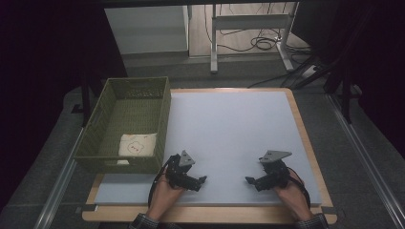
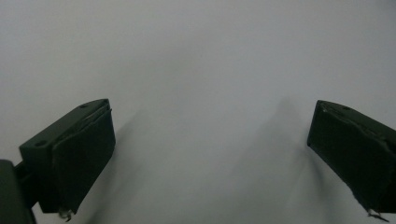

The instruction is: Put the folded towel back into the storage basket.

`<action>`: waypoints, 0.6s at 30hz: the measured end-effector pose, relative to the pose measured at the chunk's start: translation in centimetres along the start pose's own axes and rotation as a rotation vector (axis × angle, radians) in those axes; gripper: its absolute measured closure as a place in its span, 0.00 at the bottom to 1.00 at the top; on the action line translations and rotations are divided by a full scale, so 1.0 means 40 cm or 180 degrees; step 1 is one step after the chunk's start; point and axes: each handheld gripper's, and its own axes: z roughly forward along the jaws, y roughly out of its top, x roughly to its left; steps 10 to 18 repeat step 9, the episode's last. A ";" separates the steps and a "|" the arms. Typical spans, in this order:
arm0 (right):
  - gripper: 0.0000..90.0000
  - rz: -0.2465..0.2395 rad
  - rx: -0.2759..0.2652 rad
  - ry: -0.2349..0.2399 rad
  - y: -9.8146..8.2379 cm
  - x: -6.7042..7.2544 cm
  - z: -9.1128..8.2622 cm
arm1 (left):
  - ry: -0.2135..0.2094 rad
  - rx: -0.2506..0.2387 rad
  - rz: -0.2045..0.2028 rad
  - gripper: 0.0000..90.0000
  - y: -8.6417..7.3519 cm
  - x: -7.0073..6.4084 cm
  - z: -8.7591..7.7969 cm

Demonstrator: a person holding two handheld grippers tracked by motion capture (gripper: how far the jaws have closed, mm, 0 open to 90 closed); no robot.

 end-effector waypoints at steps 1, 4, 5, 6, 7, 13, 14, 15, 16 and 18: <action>0.05 -0.0025 0.0002 -0.0029 0.000 0.004 0.003 | 0.0006 0.0038 0.0006 0.01 0.001 -0.001 0.003; 0.05 -0.0068 0.0016 -0.0056 -0.001 0.006 0.003 | 0.0009 0.0103 0.0005 0.01 0.003 -0.001 0.009; 0.05 -0.0066 0.0013 -0.0058 -0.001 0.006 0.003 | 0.0008 0.0102 0.0004 0.01 0.002 -0.001 0.009; 0.05 -0.0070 0.0011 -0.0066 -0.001 0.007 0.004 | 0.0006 0.0100 0.0001 0.01 0.002 -0.001 0.009; 0.05 -0.0069 0.0010 -0.0067 -0.002 0.008 0.004 | 0.0011 0.0096 0.0006 0.01 0.001 -0.002 0.009; 0.05 -0.0074 0.0006 -0.0065 -0.003 0.008 0.004 | 0.0013 0.0095 0.0007 0.01 0.001 -0.002 0.009; 0.05 -0.0074 0.0006 -0.0065 -0.003 0.008 0.004 | 0.0013 0.0095 0.0007 0.01 0.001 -0.002 0.009; 0.05 -0.0074 0.0006 -0.0065 -0.003 0.008 0.004 | 0.0013 0.0095 0.0007 0.01 0.001 -0.002 0.009; 0.05 -0.0074 0.0006 -0.0065 -0.003 0.008 0.004 | 0.0013 0.0095 0.0007 0.01 0.001 -0.002 0.009; 0.05 -0.0074 0.0006 -0.0065 -0.003 0.008 0.004 | 0.0013 0.0095 0.0007 0.01 0.001 -0.002 0.009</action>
